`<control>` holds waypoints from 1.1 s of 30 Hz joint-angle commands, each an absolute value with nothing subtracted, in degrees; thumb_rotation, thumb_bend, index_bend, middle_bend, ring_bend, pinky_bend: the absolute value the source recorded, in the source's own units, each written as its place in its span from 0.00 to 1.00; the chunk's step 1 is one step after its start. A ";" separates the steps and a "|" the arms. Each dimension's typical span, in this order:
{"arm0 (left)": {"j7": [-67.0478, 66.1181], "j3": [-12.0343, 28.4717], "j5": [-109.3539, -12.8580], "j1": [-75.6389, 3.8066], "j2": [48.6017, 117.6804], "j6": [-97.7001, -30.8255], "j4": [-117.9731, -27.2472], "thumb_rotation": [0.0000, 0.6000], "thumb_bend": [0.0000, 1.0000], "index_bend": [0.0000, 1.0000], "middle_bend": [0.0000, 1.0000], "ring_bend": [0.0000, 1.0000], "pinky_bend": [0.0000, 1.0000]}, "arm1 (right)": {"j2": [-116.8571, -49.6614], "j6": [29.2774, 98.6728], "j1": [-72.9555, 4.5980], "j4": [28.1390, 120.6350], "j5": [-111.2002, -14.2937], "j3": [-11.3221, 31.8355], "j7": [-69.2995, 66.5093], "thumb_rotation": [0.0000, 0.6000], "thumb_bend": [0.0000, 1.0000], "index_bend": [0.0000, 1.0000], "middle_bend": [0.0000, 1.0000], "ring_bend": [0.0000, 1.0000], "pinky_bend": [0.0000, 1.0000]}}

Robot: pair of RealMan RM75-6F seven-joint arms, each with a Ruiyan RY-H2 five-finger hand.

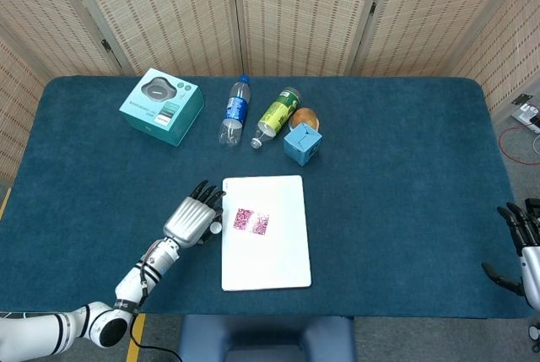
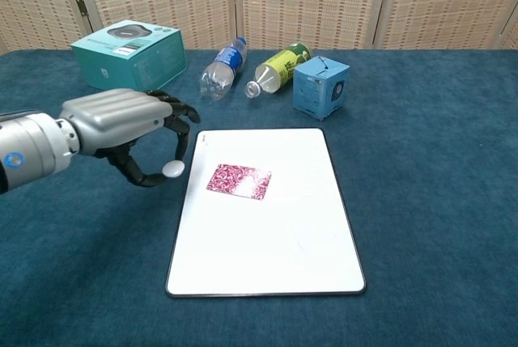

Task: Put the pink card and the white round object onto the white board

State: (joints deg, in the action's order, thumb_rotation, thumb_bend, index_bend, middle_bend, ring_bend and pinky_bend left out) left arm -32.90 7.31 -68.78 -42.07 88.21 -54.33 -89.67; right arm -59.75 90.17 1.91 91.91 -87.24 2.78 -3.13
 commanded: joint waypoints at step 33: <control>-47.64 10.80 -43.95 -57.72 99.77 -51.98 -83.81 1.00 0.35 0.21 0.17 0.09 0.00 | -59.97 89.19 2.25 89.66 -85.19 3.24 -5.66 1.00 0.21 0.10 0.11 0.12 0.00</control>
